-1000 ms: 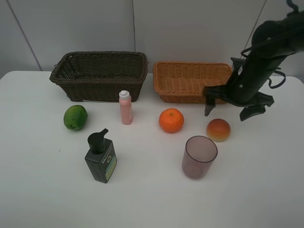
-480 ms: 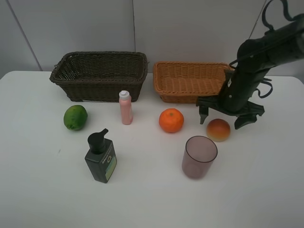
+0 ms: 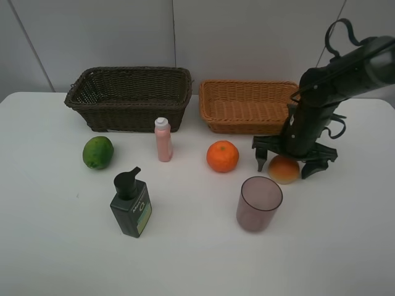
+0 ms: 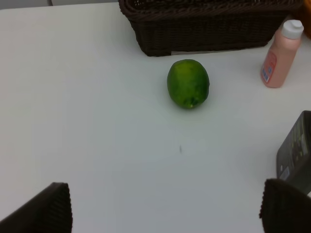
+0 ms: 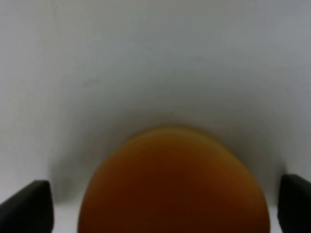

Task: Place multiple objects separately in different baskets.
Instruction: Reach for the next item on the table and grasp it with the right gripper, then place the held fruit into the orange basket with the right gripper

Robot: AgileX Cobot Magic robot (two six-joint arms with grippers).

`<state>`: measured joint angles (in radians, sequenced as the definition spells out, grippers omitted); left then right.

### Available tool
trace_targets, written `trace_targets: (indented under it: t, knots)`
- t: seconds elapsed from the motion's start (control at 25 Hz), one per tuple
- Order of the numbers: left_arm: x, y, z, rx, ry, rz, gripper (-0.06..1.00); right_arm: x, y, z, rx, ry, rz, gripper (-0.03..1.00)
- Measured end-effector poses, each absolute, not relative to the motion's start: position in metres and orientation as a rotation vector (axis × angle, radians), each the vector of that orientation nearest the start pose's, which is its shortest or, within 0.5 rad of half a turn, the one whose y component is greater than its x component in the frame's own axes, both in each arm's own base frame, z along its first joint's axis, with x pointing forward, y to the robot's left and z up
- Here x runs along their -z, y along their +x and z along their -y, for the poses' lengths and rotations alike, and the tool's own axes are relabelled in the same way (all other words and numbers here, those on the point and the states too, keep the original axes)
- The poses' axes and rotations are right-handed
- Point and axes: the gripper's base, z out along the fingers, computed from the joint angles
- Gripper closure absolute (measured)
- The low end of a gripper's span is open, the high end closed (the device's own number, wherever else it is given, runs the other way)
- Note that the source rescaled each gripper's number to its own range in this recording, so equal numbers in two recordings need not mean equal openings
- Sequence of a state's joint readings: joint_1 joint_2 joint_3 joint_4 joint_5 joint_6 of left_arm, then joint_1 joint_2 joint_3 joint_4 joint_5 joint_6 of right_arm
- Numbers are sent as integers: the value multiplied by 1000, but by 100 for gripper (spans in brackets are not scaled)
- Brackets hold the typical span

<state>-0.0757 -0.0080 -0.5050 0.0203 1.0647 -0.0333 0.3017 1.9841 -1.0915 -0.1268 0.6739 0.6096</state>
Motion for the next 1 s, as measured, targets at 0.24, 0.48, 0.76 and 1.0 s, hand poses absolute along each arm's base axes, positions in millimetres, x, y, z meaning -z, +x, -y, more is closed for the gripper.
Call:
trace_targets:
  t: [0.24,0.48,0.76,1.0]
  knots:
    - [-278,-7,-2,44,42,-2035,-6,-108,334,-97,38,333,-3004,37]
    - [-278,-7,-2,44,42,-2035,-6,-108,334,-97,37,335,-3005,48]
    - [-278,-7,-2,44,42,-2035,-6,-108,334,-97,37,335,-3005,48]
    - [-278,-7,-2,44,42,-2035,-6,-110,332,-97,49,332,-3018,48]
